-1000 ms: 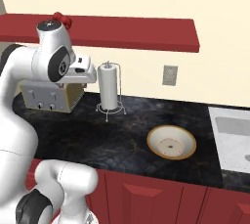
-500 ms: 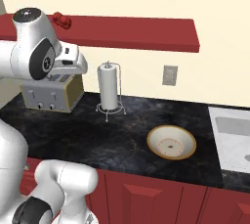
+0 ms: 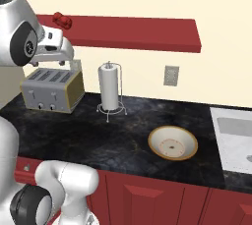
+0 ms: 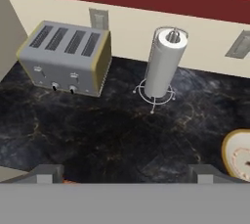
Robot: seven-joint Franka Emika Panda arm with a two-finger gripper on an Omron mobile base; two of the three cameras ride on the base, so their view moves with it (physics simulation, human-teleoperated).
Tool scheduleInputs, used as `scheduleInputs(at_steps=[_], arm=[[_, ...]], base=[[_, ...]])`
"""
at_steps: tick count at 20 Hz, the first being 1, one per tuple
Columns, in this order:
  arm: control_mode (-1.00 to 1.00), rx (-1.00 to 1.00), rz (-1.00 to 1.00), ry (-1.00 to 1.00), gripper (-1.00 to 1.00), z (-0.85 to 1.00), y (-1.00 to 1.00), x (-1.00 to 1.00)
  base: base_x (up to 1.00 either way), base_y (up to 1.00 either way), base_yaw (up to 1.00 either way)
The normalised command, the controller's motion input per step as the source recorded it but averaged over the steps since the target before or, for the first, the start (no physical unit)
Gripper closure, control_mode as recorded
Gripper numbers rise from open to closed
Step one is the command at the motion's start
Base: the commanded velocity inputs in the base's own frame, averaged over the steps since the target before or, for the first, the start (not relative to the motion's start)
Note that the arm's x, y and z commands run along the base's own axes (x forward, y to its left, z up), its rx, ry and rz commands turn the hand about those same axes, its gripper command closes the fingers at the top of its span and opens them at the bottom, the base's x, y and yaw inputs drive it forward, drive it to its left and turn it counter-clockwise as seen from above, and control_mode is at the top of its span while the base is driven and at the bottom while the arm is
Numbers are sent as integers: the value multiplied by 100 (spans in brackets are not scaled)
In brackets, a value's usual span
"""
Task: Pick the bell peppers from the cabinet and place them in one bowl. Pick the onion from the sink and place it in the other bowl.
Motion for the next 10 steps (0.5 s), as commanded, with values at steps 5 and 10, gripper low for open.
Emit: scheduleInputs(at_steps=[5, 10], arm=[[-100, 0, 0, 0, -100, 32, 41, 12], [-100, 0, 1, 0, -100, 19, 32, 31]], base=[[0, 0, 0], [0, 0, 0]])
